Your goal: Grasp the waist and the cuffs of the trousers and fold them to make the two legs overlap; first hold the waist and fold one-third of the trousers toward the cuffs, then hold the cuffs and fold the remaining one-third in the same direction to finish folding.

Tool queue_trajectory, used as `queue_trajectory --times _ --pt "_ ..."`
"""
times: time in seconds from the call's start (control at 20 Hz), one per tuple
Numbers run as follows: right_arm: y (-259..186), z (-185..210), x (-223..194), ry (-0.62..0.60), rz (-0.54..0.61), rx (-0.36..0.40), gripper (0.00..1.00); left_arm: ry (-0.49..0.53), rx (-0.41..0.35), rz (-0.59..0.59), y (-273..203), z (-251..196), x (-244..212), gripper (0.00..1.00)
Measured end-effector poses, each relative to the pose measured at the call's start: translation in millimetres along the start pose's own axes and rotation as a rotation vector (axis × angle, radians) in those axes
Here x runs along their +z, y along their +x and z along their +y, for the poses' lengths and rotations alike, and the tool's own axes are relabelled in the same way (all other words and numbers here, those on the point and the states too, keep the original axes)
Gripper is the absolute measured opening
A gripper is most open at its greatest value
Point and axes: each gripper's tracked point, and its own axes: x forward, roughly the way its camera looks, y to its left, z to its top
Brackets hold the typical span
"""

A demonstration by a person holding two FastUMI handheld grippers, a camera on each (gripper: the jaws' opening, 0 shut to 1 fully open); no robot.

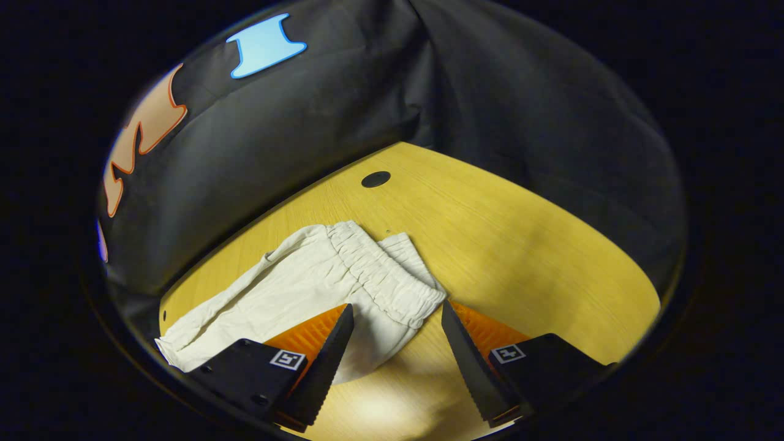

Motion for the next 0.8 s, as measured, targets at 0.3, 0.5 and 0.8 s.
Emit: queue_trajectory --times 0.3,0.5,0.8 --pt "15.2 -7.5 1.9 0.066 0.044 0.025 0.29 -0.011 0.045 0.005 -20.6 -5.8 2.8 0.96" --pt "6.4 -9.3 13.0 0.001 0.002 0.014 0.22 -0.036 0.057 0.008 -28.3 -5.1 -1.0 0.96" --pt "-16.8 0.1 40.7 -0.102 -0.112 0.027 0.16 -0.09 0.063 0.019 -20.6 9.2 -9.6 0.96"
